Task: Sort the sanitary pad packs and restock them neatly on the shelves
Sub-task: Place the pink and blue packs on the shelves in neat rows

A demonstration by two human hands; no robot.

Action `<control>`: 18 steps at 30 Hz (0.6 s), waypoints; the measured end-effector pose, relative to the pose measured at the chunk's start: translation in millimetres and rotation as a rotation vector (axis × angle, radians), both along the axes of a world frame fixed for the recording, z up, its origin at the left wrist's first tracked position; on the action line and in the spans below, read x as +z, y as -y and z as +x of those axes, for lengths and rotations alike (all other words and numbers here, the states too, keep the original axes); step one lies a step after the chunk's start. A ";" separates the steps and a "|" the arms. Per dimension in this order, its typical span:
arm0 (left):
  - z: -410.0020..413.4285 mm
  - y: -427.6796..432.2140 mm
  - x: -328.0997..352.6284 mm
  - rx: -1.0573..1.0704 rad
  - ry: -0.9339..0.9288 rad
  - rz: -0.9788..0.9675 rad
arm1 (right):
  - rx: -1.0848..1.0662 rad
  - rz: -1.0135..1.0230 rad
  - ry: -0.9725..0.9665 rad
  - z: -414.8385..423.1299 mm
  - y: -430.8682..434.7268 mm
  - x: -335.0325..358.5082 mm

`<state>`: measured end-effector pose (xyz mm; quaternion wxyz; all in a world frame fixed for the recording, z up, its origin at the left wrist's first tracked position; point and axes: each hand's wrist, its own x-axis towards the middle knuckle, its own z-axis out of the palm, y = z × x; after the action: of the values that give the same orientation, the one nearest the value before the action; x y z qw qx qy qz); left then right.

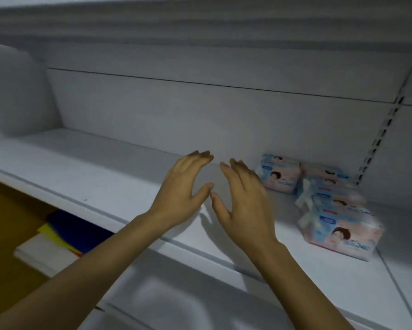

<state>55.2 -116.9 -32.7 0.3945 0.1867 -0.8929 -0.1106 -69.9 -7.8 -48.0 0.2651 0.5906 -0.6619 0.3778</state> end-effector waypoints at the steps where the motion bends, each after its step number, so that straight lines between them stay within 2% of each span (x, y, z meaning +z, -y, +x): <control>1: 21.7 5.9 -0.3 0.024 0.005 -0.020 | 0.028 0.014 0.017 16.4 11.4 -3.3; 5: 120.4 33.1 -4.9 0.165 0.030 -0.071 | 0.142 0.052 0.089 99.1 60.2 -17.5; 10: 257.0 66.5 -16.6 0.359 0.096 -0.082 | 0.290 0.088 0.090 224.3 125.5 -25.6; 13: 335.5 86.9 -26.3 0.479 0.153 -0.097 | 0.359 0.151 0.054 292.4 159.3 -35.9; 18: 429.3 117.5 -66.8 0.601 0.194 -0.012 | 0.425 0.254 -0.014 373.8 198.2 -75.9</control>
<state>484.6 -234.4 -99.6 0.3238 0.4495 -0.8318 0.0347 303.9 -206.0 -124.0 0.1081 0.7477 -0.5631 0.3349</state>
